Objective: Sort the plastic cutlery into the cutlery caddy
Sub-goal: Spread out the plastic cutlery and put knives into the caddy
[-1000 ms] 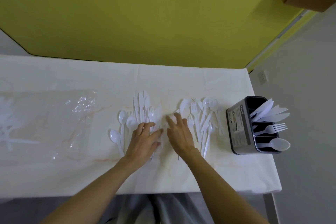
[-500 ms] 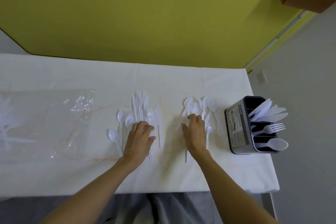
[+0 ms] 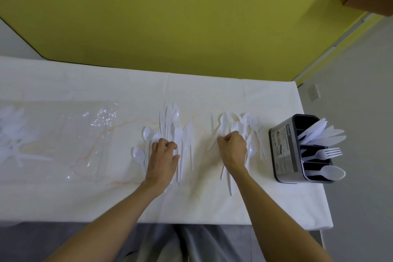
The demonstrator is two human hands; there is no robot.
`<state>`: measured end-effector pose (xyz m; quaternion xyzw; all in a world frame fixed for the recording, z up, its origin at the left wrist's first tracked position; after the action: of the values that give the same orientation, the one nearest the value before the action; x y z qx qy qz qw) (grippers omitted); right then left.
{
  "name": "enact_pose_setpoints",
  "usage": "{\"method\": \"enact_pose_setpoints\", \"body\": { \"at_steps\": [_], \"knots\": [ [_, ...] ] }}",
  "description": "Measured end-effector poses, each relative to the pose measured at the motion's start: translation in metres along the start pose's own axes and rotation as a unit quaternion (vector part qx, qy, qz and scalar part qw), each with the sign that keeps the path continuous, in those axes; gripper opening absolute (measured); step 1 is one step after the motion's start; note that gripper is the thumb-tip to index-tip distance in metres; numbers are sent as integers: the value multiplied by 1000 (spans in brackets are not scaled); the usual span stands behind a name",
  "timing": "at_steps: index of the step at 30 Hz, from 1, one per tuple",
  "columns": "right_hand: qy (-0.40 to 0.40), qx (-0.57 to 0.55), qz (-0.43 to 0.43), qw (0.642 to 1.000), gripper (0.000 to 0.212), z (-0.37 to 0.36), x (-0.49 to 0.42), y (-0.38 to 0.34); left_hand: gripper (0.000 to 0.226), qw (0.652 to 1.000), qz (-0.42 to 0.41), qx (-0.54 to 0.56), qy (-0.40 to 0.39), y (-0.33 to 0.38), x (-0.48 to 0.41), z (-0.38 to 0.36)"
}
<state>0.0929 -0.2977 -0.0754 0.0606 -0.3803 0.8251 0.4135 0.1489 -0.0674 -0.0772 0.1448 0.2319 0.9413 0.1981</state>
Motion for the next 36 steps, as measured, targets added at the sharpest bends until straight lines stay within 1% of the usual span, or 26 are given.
{"method": "enact_pose_setpoints", "body": {
  "at_steps": [2, 4, 7, 9, 13, 14, 16, 17, 19, 21, 24, 26, 28, 30, 32, 33, 35, 36],
  "knots": [
    [-59, -20, 46, 997, 8, -14, 14, -16, 15, 1000, 7, 7, -3, -1, -1, -1],
    [-123, -10, 60, 991, 14, -37, 26, -26, 12, 1000, 10, 15, 2, -2, -1, 0],
    [-160, 11, 52, 986, 24, -66, 32, -29, 10, 999, 22, 30, -2, -7, -1, -1],
    [-164, 29, 48, 985, 26, -77, 31, -29, 10, 999, 30, 27, -5, -10, -1, -1],
    [-146, 61, 37, 987, 16, -72, 25, -25, 9, 999, 19, 27, -7, -3, -1, 2],
    [-142, 68, 33, 987, 17, -68, 23, -24, 10, 1000, 9, 24, -9, 2, -2, 2],
    [-139, 69, 20, 988, 23, -60, 20, -19, 17, 999, 2, 20, -27, 14, -4, -1],
    [-141, 69, 13, 987, 26, -56, 19, -16, 24, 999, 16, 16, -46, 18, -6, -6],
    [-142, 66, 8, 988, 26, -46, 20, -12, 35, 993, 61, -30, -92, 23, -12, -17],
    [-136, 37, 11, 990, 20, -36, 20, -9, 34, 988, 87, -60, -115, 29, -18, -21],
    [-128, -42, 13, 991, 12, -17, 24, -8, 16, 989, 95, -11, -113, 38, -25, -20],
    [-120, -94, 19, 988, 10, -3, 27, -11, 11, 988, 94, 5, -119, 42, -24, -21],
    [-123, -157, 20, 980, 13, 11, 30, -13, 12, 988, 95, 12, -122, 42, -24, -22],
    [-136, -212, 30, 967, 13, 28, 32, -16, 20, 988, 95, 33, -121, 42, -26, -21],
    [-142, -270, 54, 951, 10, 54, 34, -17, 25, 986, 78, 89, -118, 52, -32, -18],
    [-141, -290, 66, 944, 10, 69, 35, -18, 24, 983, 68, 124, -113, 60, -35, -14],
    [-119, -307, 84, 941, 16, 104, 35, -13, 18, 975, 49, 194, -97, 85, -43, -3],
    [-95, -309, 89, 942, 18, 123, 34, -9, 17, 967, 47, 234, -88, 98, -47, 3]
  ]
}}
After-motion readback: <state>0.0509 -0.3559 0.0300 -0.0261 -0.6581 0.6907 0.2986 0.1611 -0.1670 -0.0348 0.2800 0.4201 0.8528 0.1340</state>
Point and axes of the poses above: each hand's wrist, its own x-axis away from the middle knuckle, its own z-axis out of the back of the hand, y = z × x, the point moved 9 cm from there along -x, towards the middle knuckle, and after that the axes turned 6 degrees about -y, right-handed, at the moved point
